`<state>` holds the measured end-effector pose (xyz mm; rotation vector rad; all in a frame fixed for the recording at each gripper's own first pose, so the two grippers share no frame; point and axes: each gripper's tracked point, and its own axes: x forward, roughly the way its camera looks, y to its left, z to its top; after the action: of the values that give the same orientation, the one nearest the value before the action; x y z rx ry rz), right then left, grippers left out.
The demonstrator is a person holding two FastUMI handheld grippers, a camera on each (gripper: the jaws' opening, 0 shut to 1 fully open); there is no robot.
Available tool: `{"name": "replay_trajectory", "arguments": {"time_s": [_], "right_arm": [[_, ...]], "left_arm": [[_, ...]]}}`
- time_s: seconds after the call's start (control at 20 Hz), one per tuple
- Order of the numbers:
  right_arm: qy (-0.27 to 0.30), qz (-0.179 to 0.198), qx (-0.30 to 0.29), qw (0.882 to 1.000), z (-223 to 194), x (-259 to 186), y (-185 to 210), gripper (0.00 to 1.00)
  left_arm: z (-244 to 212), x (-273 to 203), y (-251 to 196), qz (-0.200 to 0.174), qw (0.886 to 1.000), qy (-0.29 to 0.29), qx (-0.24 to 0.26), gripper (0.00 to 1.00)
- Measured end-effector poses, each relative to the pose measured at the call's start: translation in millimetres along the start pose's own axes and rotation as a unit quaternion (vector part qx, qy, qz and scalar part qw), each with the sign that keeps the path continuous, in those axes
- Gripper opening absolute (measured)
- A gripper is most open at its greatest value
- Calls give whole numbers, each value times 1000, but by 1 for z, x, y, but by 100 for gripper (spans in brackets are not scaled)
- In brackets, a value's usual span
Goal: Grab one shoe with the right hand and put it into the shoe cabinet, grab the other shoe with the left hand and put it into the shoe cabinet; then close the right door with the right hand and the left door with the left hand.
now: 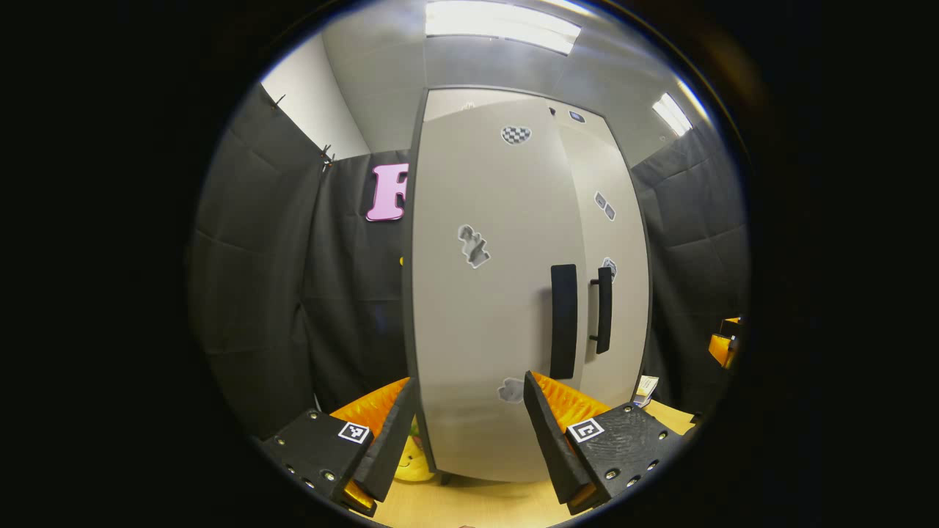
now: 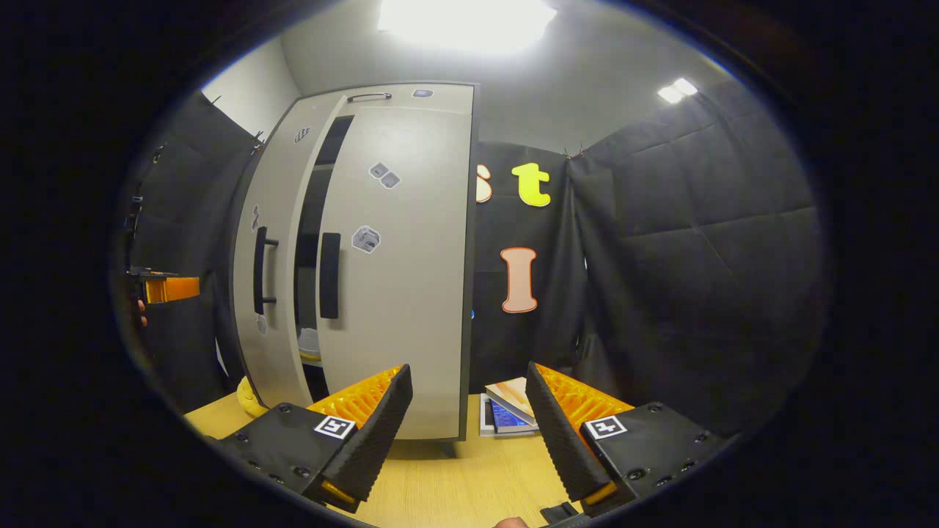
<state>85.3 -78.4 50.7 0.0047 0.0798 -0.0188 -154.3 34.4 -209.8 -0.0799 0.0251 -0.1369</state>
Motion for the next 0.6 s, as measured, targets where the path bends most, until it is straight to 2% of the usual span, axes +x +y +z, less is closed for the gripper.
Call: {"name": "replay_trajectory", "arguments": {"time_s": [0.6], "right_arm": [[-22,39,2,999,5,-51,23,98]], "left_arm": [[12,-112,7,20,999,-15,20,78]]}}
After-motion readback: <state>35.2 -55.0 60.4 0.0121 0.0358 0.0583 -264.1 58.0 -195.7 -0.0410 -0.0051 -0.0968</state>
